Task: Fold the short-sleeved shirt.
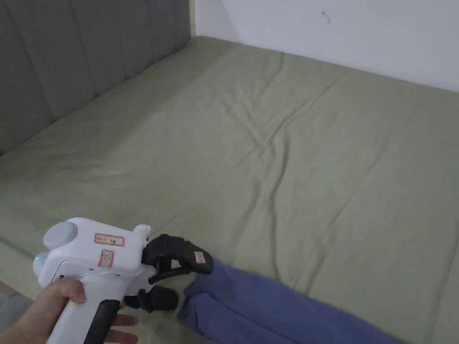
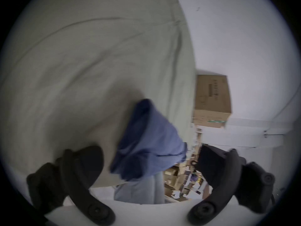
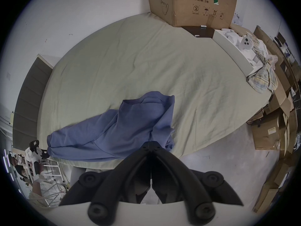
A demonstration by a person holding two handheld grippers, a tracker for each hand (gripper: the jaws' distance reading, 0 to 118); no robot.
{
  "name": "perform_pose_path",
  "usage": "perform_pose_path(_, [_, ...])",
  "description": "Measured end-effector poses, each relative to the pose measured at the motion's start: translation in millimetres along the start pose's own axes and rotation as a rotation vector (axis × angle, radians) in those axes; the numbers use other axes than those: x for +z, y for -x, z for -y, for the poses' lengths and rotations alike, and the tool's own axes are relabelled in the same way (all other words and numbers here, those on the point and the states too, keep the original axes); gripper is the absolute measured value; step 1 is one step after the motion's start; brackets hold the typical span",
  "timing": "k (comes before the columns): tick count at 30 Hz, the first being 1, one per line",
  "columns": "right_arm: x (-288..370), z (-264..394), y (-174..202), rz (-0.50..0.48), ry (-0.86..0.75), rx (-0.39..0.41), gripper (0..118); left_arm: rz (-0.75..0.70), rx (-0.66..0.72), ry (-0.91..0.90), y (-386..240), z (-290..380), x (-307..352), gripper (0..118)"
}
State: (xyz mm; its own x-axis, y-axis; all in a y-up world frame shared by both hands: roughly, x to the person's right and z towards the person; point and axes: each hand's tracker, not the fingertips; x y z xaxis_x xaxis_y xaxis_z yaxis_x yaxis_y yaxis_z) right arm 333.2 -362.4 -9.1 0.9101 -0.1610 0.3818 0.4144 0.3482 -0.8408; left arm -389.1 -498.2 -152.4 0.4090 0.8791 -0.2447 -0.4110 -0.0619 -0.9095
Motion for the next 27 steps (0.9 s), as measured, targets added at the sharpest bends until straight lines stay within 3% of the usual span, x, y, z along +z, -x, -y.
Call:
perform_pose_path(4, [-8,1,3,-0.007,0.013,0.021,0,-0.110,-0.030,0.027,-1,-12,-24,118])
perform_pose_path(11, [-19,7,24,-0.058,0.025,0.039,0,-0.063,0.003,0.093,-16,-12,-62,116])
perform_pose_path(12, [-21,7,24,-0.063,0.025,0.041,0,-0.076,0.011,0.115,-34,0,-65,93])
perform_pose_path(13, [-21,7,27,-0.068,0.023,0.044,0,-0.118,0.007,0.126,-43,7,-67,47])
perform_pose_path(14, [-21,8,28,-0.075,0.022,0.046,0,-0.190,-0.004,0.139,-47,12,-73,12])
perform_pose_path(16, [-21,10,25,-0.091,0.013,0.047,0,-0.271,-0.054,0.137,-48,8,-73,11])
perform_pose_path(19, [-13,18,28,-0.103,-0.014,0.032,0,-0.279,-0.040,0.120,-64,13,-69,11])
perform_pose_path(23, [-2,33,11,-0.135,-0.068,-0.037,0,-0.352,-0.232,0.142,-121,16,-76,11])
perform_pose_path(27, [13,55,-12,-0.155,-0.113,-0.092,0,-0.405,-0.454,0.216,-199,50,-129,11])
